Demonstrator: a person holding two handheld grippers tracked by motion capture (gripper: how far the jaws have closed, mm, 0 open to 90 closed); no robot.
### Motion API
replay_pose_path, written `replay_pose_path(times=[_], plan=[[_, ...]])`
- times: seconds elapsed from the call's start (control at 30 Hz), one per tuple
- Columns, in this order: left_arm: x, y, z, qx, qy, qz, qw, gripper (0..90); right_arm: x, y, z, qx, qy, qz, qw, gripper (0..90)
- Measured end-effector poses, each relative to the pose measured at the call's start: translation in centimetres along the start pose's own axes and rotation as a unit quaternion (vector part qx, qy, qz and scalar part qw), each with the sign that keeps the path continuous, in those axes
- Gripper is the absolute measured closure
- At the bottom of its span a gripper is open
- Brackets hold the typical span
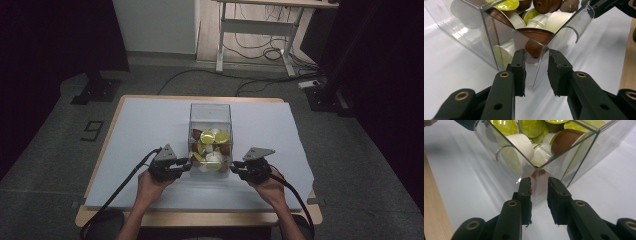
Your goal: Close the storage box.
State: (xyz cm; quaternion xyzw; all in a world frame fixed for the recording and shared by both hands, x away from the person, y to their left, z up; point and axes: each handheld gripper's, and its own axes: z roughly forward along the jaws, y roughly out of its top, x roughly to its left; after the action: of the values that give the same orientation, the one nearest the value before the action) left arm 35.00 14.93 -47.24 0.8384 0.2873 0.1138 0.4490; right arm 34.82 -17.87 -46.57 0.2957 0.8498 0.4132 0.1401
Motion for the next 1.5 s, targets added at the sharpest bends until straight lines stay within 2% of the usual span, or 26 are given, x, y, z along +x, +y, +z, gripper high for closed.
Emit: replay_pose_path(times=[0.23,0.5,0.83,1.07,1.5], plan=[[0.3,0.2,0.2,-0.001,0.004,0.0,1.0,68.8,0.0,0.1,-0.2,-0.002,0.001,-0.002,1.0,75.2],[0.7,0.4,0.5,-0.004,0.012,0.0,0.9999,69.2,0.2,0.3,-0.4,-0.011,0.02,-0.004,0.9997,75.0],[1.2,0.6,0.9,-0.006,0.017,-0.003,0.9998,69.3,0.4,0.9,0.6,-0.015,0.034,-0.005,0.9993,78.6],[1.5,0.7,1.0,-0.008,0.014,-0.005,0.9999,69.1,0.4,1.6,1.2,-0.015,0.034,-0.005,0.9993,80.8],[1.8,0.8,1.5,-0.009,0.024,-0.005,0.9997,68.6,0.9,2.8,2.5,-0.01,0.03,-0.01,0.9995,84.5]])
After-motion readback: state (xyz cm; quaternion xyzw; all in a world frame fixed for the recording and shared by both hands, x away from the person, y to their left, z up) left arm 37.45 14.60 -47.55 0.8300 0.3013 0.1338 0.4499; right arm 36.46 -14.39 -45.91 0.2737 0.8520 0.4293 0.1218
